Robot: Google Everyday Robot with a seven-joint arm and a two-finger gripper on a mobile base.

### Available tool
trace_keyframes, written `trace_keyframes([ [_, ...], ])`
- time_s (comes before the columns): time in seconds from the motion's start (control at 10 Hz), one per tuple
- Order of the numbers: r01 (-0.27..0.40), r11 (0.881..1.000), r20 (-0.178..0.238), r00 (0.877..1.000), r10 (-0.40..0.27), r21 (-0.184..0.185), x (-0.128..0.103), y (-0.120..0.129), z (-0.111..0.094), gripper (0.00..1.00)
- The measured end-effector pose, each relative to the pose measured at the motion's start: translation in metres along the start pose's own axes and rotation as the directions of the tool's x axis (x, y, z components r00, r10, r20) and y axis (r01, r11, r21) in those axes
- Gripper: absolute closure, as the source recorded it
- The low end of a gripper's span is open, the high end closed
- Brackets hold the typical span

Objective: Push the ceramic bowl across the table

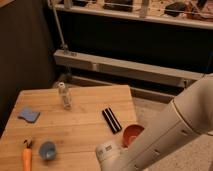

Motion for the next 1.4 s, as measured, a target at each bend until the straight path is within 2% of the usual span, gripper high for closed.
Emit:
trace_keyframes([
  [0.1,0.106,0.994,0.026,0.994,-0.106,0.009,-0.006,0.001,-0.003,0.35],
  [0.2,0.182,0.983,0.048,0.982,-0.183,0.021,-0.011,-0.001,-0.005,0.35],
  [0.3,0.28,0.959,0.081,0.956,-0.283,0.044,-0.018,-0.006,-0.011,0.35],
  [0.4,0.394,0.916,0.127,0.907,-0.401,0.077,-0.026,-0.015,-0.019,0.35],
  [0.7,0.521,0.846,0.209,0.82,-0.533,0.114,-0.032,-0.034,-0.031,0.35],
  [0.8,0.559,0.819,0.229,0.787,-0.573,0.127,-0.035,-0.038,-0.033,0.35],
  [0.9,0.583,0.799,0.231,0.765,-0.601,0.145,-0.036,-0.046,-0.033,0.35],
  [1.0,0.597,0.786,0.226,0.753,-0.618,0.161,-0.036,-0.053,-0.033,0.35],
  [1.1,0.609,0.767,0.194,0.743,-0.64,0.201,-0.037,-0.069,-0.031,0.35],
  [1.2,0.603,0.767,0.173,0.75,-0.639,0.218,-0.036,-0.078,-0.029,0.35],
  [1.3,0.57,0.782,0.129,0.781,-0.611,0.25,-0.035,-0.095,-0.025,0.35],
  [1.4,0.51,0.817,0.089,0.832,-0.548,0.269,-0.033,-0.106,-0.018,0.35],
])
